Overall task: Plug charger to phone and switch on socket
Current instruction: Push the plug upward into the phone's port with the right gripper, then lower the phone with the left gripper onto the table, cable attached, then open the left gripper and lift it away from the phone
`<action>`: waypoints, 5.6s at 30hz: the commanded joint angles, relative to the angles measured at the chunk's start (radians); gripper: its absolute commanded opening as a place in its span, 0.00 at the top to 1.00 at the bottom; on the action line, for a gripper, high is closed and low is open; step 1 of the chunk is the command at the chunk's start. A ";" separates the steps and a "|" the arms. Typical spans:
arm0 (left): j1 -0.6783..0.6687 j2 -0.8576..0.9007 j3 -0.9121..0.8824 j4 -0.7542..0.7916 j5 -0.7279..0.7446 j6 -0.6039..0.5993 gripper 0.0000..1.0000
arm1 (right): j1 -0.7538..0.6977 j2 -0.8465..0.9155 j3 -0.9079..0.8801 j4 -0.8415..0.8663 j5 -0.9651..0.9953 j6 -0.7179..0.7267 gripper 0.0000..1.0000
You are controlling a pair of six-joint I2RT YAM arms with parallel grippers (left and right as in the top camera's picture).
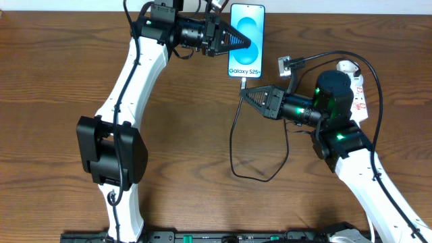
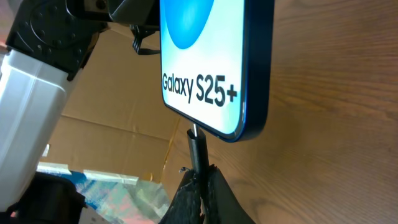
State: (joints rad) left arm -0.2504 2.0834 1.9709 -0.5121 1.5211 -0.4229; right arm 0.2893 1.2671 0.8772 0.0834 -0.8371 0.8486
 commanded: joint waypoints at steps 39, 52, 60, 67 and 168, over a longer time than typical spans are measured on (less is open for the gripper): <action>0.002 -0.014 0.011 0.006 0.052 0.003 0.93 | -0.049 0.046 0.007 0.063 -0.043 0.111 0.99; 0.002 -0.014 0.011 0.006 0.052 0.002 0.93 | -0.053 0.046 0.007 0.093 -0.012 0.104 0.99; 0.002 -0.014 0.011 0.005 0.052 0.002 0.93 | -0.053 0.046 0.007 0.130 0.027 0.097 0.99; 0.002 -0.014 0.011 0.006 0.051 0.002 0.93 | -0.053 0.046 0.007 0.147 0.027 0.097 0.93; -0.121 0.316 -0.136 -0.346 -0.776 0.280 0.64 | -0.096 0.046 0.007 -0.367 0.185 -0.140 0.01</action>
State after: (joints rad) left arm -0.3740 2.3829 1.8355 -0.8566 0.7525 -0.1543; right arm 0.1993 1.3155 0.8745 -0.2794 -0.6544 0.7250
